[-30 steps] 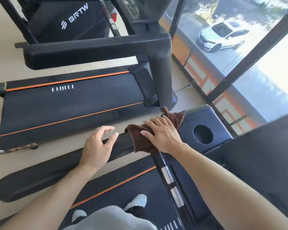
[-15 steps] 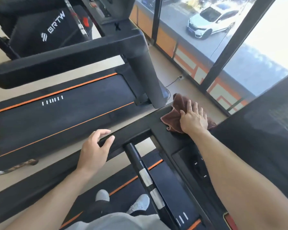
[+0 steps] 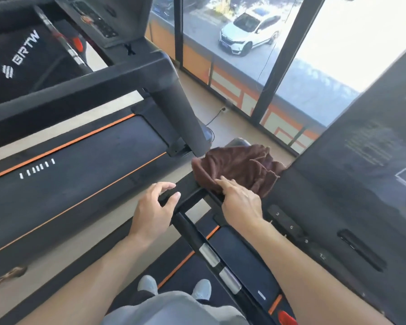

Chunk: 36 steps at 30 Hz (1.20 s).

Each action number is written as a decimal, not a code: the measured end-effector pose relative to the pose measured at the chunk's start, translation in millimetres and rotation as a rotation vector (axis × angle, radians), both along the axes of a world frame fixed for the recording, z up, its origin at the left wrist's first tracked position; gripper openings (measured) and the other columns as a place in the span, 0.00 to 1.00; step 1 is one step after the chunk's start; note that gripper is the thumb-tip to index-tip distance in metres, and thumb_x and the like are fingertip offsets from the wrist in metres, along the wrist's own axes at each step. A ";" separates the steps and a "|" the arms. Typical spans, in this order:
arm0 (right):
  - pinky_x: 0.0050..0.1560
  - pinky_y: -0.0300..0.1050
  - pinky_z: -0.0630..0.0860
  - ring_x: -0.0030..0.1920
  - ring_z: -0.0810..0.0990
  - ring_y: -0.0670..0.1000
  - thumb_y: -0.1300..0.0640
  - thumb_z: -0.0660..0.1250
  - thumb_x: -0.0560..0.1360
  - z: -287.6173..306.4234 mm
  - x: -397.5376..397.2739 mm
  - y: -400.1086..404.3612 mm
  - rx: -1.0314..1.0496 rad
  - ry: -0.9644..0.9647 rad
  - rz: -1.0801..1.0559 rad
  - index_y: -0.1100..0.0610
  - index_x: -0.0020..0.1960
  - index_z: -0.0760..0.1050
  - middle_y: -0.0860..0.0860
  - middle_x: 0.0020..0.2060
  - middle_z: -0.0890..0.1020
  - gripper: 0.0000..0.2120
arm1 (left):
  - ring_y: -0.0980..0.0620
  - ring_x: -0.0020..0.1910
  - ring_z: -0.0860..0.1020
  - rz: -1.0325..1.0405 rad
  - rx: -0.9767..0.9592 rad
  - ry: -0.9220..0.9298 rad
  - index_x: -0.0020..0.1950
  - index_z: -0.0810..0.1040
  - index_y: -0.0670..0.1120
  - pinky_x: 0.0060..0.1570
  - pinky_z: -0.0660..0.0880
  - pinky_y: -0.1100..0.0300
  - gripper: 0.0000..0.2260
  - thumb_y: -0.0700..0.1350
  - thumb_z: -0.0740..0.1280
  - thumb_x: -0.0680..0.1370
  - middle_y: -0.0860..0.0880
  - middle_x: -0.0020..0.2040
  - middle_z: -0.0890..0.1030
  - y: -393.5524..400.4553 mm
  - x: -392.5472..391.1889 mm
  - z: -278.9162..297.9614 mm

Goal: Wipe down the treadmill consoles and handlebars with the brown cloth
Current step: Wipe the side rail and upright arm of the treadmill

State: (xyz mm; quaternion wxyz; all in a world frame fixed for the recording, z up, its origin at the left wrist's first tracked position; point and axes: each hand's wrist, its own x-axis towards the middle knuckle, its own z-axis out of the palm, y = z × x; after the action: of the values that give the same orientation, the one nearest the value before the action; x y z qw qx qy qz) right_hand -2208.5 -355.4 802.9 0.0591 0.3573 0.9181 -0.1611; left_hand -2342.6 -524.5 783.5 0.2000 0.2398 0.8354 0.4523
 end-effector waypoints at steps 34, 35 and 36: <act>0.74 0.54 0.60 0.75 0.68 0.57 0.37 0.41 0.84 -0.8 -14.9 38.3 0.015 -0.449 -0.078 0.51 0.76 0.70 0.52 0.74 0.74 0.32 | 0.64 0.53 0.74 -0.026 0.039 -0.044 0.55 0.82 0.51 0.59 0.68 0.63 0.05 0.45 0.69 0.80 0.60 0.53 0.81 -8.7 -47.4 -6.3; 0.74 0.55 0.59 0.75 0.67 0.57 0.35 0.41 0.84 -8.0 -20.9 34.9 0.035 -0.431 -0.095 0.52 0.76 0.70 0.53 0.74 0.73 0.33 | 0.67 0.52 0.75 -0.024 0.049 -0.034 0.55 0.82 0.52 0.58 0.68 0.64 0.05 0.45 0.69 0.80 0.61 0.52 0.81 -9.4 -47.8 -5.3; 0.73 0.55 0.60 0.74 0.67 0.57 0.35 0.42 0.83 -15.6 -24.4 31.3 0.058 -0.400 -0.099 0.53 0.75 0.70 0.53 0.74 0.73 0.33 | 0.71 0.52 0.75 -0.018 0.057 -0.027 0.54 0.82 0.52 0.57 0.67 0.64 0.05 0.45 0.69 0.80 0.62 0.52 0.81 -10.7 -48.5 -4.7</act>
State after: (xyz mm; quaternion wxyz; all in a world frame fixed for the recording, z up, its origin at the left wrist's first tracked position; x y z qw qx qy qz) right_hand -2232.9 -324.1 787.3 0.2218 0.4283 0.8737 -0.0632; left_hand -2391.1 -535.2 778.9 0.2082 0.2467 0.8173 0.4773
